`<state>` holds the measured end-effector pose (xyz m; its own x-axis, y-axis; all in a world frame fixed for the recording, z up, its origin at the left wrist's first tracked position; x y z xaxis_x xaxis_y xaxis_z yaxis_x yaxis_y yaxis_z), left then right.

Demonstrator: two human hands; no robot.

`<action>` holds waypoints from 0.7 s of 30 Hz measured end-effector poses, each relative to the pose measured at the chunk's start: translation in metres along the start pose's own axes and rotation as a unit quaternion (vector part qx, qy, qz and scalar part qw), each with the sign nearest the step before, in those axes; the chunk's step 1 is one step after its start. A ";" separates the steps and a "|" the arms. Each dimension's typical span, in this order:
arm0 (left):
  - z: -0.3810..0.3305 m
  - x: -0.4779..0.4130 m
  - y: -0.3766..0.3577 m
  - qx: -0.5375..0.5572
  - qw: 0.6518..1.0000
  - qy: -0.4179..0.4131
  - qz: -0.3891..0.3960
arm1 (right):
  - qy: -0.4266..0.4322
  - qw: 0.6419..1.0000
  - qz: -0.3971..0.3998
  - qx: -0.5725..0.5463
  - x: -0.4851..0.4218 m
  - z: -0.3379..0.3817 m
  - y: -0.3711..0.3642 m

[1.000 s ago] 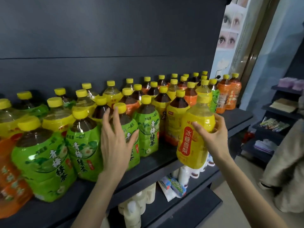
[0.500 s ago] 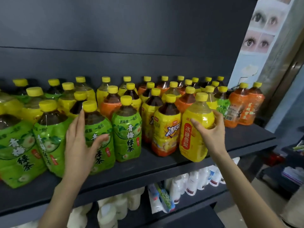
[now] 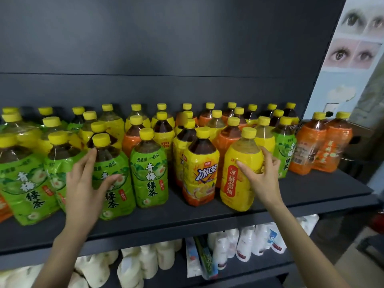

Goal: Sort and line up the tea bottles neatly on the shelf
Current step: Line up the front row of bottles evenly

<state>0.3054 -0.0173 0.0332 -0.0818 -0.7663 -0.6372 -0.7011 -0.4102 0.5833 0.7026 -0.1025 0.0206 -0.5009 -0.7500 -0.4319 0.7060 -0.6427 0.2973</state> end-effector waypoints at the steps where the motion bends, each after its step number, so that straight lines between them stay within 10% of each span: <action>1: 0.000 0.001 0.000 -0.013 1.000 0.004 -0.008 | 0.000 1.000 0.001 0.007 -0.001 0.000 0.003; 21: -0.009 0.035 -0.015 0.025 0.996 0.081 0.018 | 0.037 0.999 0.024 -0.020 0.021 -0.014 0.001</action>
<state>0.3197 -0.0424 0.0067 0.0053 -0.8513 -0.5246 -0.7347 -0.3592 0.5755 0.7001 -0.1163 -0.0001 -0.4285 -0.7656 -0.4798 0.7491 -0.5979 0.2851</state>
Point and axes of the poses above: each hand's wrist, its own x-axis away from the middle knuckle, its own y-axis out of the back of the hand, z = x × y, the point moved 6 cm from there along -x, towards the middle knuckle, and after that the axes turned 6 degrees about z, right-handed, at the moved point
